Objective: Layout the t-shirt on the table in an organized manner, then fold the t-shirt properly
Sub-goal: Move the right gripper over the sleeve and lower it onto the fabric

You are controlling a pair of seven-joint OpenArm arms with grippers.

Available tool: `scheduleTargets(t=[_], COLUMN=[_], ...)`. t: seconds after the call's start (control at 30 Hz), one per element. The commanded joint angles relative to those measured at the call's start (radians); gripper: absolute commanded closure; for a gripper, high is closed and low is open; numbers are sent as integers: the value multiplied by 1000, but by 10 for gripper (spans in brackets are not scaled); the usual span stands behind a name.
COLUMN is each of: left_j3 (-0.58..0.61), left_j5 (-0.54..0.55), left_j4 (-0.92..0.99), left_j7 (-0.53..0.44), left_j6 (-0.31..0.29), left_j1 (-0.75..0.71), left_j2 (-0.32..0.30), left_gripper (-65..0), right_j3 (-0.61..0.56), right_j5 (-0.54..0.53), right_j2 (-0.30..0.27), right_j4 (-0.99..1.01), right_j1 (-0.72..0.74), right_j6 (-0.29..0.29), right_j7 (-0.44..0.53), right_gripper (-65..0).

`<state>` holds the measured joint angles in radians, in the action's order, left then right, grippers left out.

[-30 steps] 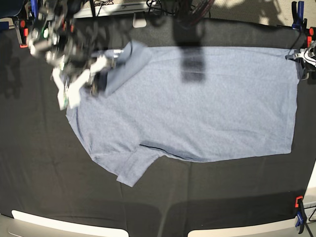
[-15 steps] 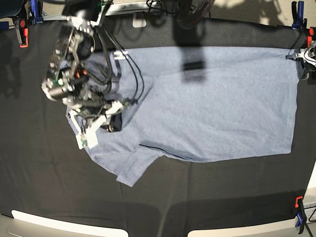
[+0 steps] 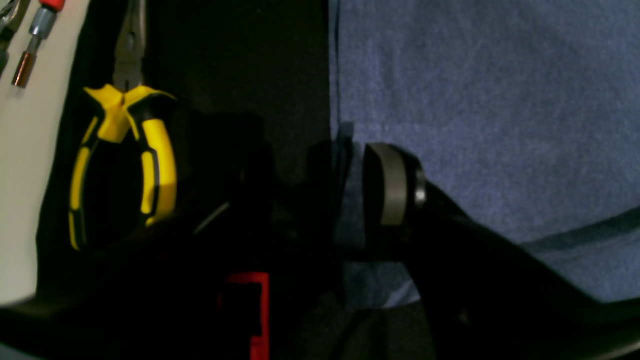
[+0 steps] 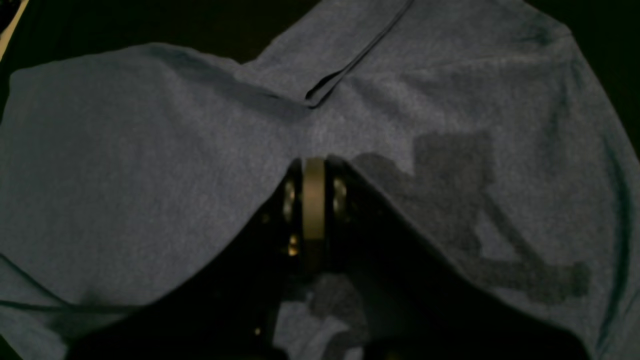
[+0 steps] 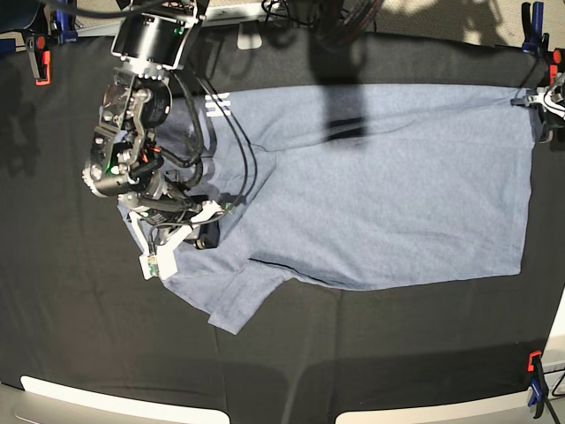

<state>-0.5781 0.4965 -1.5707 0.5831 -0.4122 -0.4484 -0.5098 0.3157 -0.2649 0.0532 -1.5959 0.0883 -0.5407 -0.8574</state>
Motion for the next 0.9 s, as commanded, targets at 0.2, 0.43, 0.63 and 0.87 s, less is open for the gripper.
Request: scheduleTargets(t=[0.2, 0.43, 0.63, 0.87], left_j3=[-11, -11, -11, -11], left_j5=[10, 10, 10, 10], left_j4=[-15, -15, -15, -15], left_j7=[-24, -24, -24, -31], left_j6=[4, 4, 4, 4], left_j1=[2, 2, 2, 2], left_j2=[-19, -19, -19, -19], left_gripper=[-266, -266, -266, -266], right_j3=[-2, -2, -5, -5], right_j5=[-108, -308, -319, -315], right_j2=[-1, -1, 0, 0], right_j4=[-15, -29, -44, -52], right_j1=[28, 71, -40, -174], right_j6=[-100, -142, -140, -140], right_j7=[6, -263, -274, -274], right_gripper=[-244, -250, -250, -250])
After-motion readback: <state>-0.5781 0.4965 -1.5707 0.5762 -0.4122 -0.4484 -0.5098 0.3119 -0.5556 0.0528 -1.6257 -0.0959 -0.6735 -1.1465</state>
